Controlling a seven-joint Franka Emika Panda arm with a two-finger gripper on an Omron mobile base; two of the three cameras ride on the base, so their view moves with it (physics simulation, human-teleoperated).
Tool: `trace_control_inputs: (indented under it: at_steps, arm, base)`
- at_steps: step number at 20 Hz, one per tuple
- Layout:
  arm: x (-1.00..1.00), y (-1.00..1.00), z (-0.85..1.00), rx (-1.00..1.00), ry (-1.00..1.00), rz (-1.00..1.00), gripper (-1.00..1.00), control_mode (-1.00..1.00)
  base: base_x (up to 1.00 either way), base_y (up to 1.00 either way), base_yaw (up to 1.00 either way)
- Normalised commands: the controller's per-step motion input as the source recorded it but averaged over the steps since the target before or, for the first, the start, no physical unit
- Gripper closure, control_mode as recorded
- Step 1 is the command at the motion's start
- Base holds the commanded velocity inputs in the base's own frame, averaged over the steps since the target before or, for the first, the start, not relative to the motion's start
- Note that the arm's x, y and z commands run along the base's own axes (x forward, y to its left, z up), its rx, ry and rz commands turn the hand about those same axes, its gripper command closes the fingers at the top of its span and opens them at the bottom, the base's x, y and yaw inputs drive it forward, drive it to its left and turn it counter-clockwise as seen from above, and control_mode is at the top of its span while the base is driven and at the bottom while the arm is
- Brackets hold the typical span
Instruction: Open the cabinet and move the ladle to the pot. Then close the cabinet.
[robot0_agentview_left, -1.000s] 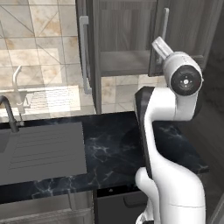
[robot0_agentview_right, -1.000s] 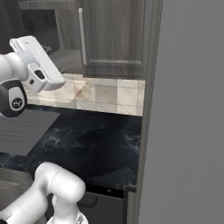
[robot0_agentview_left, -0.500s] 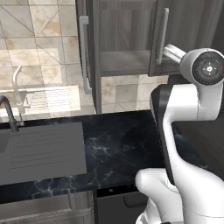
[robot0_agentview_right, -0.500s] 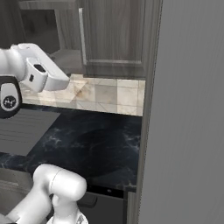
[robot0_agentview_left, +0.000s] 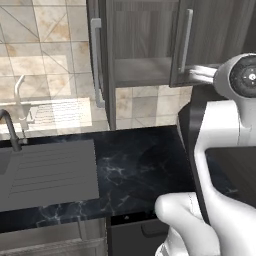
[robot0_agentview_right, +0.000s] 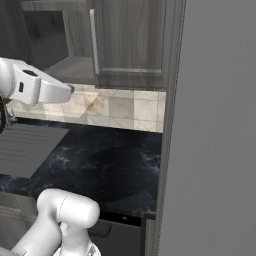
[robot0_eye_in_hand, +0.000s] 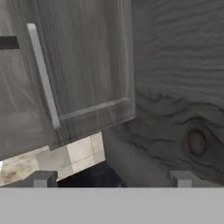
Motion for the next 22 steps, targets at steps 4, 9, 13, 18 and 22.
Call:
trace_control_inputs:
  at_steps: [4, 9, 13, 18, 22]
  arm:
    - [-0.73, 0.0, 0.0, -0.26, 0.04, 0.11, -1.0, -1.0]
    - [-0.46, 0.53, -0.03, -0.14, -0.05, 0.08, -1.0, -1.0]
    - [-0.35, 0.63, -0.03, -0.17, -0.17, 0.06, -1.0, -1.0]
    - [-0.12, 0.41, 0.1, -0.01, -0.01, 0.0, -1.0, -1.0]
    - [-0.06, 0.39, 0.17, 0.0, 0.05, 0.0, -1.0, -1.0]
  base:
    - [0.0, 0.0, 0.0]
    - [0.0, 0.0, 0.0]
    - [0.0, 0.0, 0.0]
    - [0.0, 0.0, 0.0]
    - [0.0, 0.0, 0.0]
